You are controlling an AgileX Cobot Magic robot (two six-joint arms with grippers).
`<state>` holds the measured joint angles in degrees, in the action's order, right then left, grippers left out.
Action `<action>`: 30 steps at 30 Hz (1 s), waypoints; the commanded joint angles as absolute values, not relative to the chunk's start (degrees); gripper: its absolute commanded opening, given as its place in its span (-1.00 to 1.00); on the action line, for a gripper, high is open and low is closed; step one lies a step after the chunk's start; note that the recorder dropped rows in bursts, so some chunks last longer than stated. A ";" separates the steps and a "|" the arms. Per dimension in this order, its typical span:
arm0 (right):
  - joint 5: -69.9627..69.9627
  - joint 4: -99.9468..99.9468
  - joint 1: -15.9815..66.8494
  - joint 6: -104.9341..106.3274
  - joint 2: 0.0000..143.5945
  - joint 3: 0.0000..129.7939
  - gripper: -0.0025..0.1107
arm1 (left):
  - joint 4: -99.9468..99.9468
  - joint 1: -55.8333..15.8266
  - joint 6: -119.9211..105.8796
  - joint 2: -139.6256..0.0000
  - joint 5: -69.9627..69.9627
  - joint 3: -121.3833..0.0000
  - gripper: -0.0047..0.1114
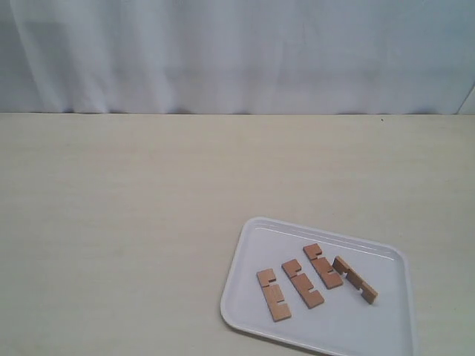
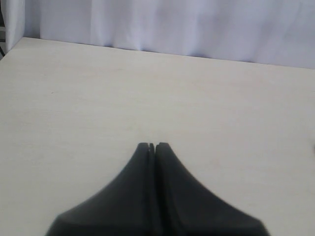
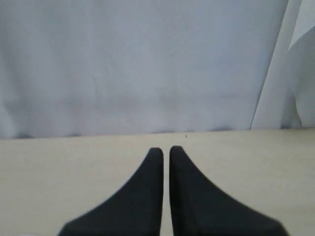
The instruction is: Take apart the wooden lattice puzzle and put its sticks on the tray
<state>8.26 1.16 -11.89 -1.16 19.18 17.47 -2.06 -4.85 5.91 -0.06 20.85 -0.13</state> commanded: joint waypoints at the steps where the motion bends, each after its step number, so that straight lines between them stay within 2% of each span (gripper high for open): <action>1: 7.56 0.85 -11.81 -0.79 9.96 15.60 -0.88 | -2.08 -4.79 5.87 0.00 20.74 0.00 -0.92; 10: 9.03 -1.68 -8.73 -0.79 0.00 15.70 -0.88 | -2.08 -4.79 5.87 0.00 20.74 0.00 -0.92; 15: 9.53 -1.68 -5.41 -0.79 0.00 15.97 -0.88 | -2.08 -4.79 5.87 0.00 20.74 0.00 -0.92; 24: 9.21 -4.24 -4.48 -0.90 0.00 15.54 -0.88 | -2.08 -4.79 5.87 0.00 20.74 0.00 -0.92; 30: 6.44 -4.03 -4.48 -0.78 0.00 9.02 -0.88 | -2.08 -4.79 5.87 0.00 20.70 0.00 -0.92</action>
<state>8.10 -3.85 -4.57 -1.11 0.27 12.23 -2.06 -4.85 5.91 -0.06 20.85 -0.13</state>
